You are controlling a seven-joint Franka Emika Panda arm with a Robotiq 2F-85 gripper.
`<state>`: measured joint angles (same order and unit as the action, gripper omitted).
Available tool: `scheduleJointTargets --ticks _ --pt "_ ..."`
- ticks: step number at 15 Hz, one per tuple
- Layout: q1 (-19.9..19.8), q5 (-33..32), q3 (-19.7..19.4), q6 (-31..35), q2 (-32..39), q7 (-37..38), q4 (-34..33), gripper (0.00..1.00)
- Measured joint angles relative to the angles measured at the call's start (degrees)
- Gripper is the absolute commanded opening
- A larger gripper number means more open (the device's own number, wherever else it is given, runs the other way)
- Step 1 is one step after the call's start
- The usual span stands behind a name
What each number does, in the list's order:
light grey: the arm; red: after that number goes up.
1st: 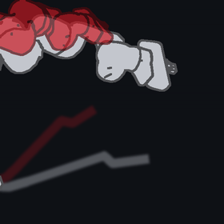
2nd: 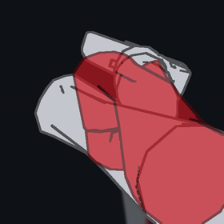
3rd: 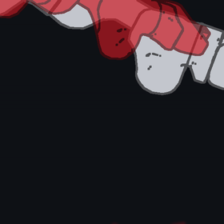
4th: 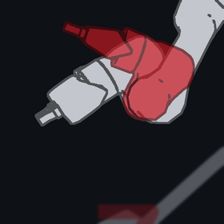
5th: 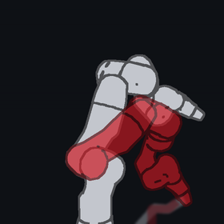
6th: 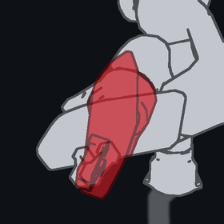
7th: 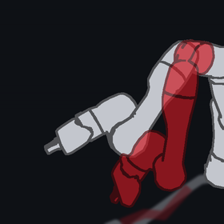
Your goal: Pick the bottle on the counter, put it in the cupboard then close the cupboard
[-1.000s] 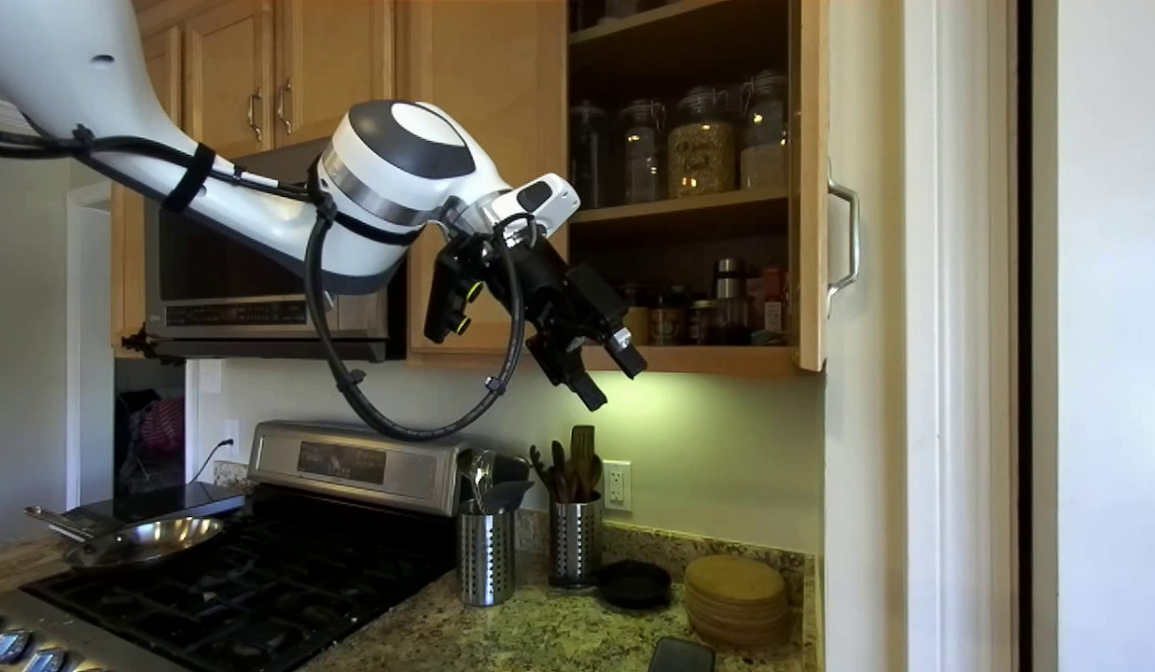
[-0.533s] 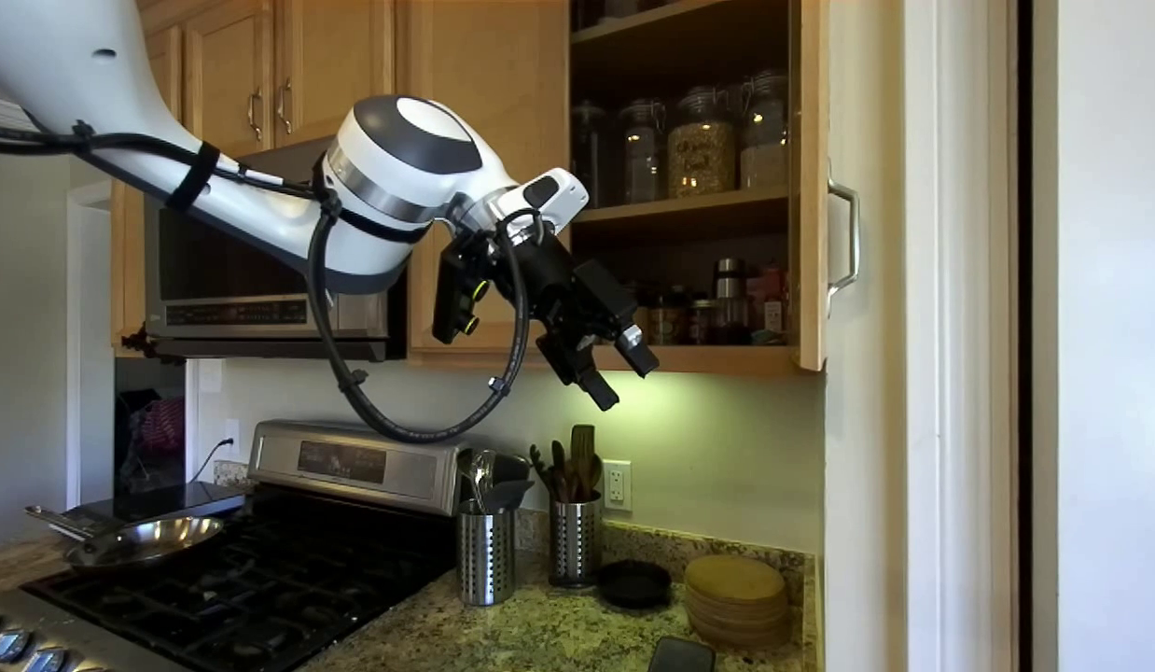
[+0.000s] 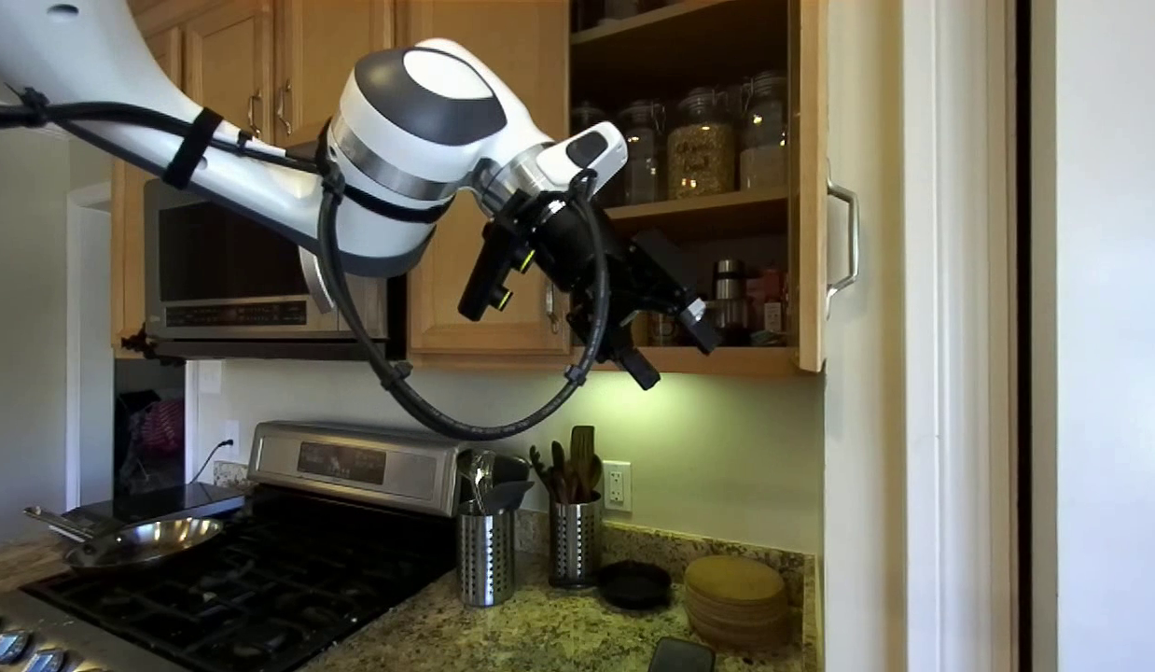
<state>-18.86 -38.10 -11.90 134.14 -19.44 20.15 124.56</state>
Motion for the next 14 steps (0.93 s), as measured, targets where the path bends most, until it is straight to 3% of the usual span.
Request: scheduleJointTargets --ticks 4,12,14 --pt "-0.3 6.7 -5.6 3.1 -2.2 -10.5 0.0 1.0" --pt "-0.9 17.9 -11.9 9.5 -1.6 -22.9 0.1 1.0" --pt "-0.5 23.3 -13.7 12.0 -0.1 -27.7 0.1 1.0"
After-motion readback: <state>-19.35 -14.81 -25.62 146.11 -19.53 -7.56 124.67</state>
